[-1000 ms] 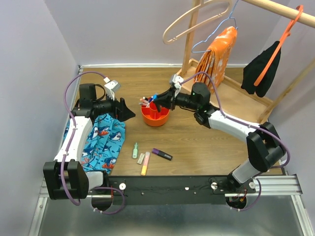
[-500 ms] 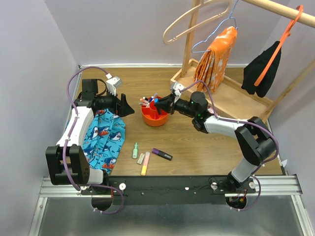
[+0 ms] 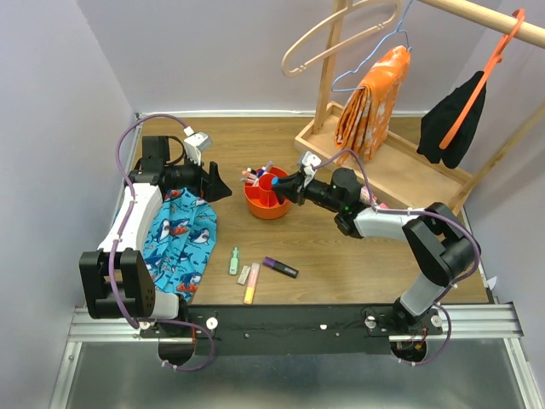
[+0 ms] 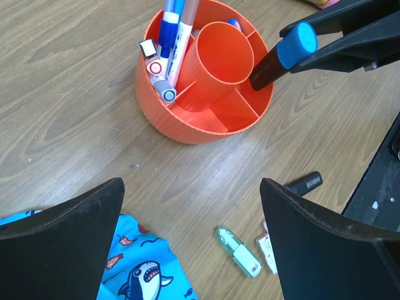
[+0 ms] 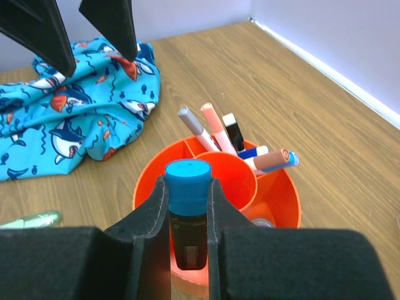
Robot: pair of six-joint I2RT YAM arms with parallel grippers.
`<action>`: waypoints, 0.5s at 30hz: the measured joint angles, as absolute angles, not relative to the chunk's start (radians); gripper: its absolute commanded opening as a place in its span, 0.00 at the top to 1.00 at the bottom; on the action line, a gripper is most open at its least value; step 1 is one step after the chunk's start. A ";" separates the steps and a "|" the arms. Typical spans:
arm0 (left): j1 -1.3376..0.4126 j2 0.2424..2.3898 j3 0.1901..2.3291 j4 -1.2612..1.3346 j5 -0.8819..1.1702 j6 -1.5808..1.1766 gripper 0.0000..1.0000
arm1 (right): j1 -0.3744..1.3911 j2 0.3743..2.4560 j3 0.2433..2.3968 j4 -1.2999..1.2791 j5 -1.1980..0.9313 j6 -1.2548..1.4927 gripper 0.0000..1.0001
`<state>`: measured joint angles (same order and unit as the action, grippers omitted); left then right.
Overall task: Sort the stationery into containers
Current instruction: Place the pen in the storage box.
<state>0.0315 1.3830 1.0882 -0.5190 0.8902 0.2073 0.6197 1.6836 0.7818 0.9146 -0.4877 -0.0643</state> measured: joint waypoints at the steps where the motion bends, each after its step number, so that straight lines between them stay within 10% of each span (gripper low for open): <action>1: 0.031 1.383 1.088 -0.519 0.890 0.207 0.01 | 0.620 1.684 0.777 0.915 -0.484 -0.068 0.86; 15: 0.032 1.365 1.087 -0.516 0.890 0.205 0.01 | 0.620 1.612 0.765 0.858 -0.428 -0.106 0.56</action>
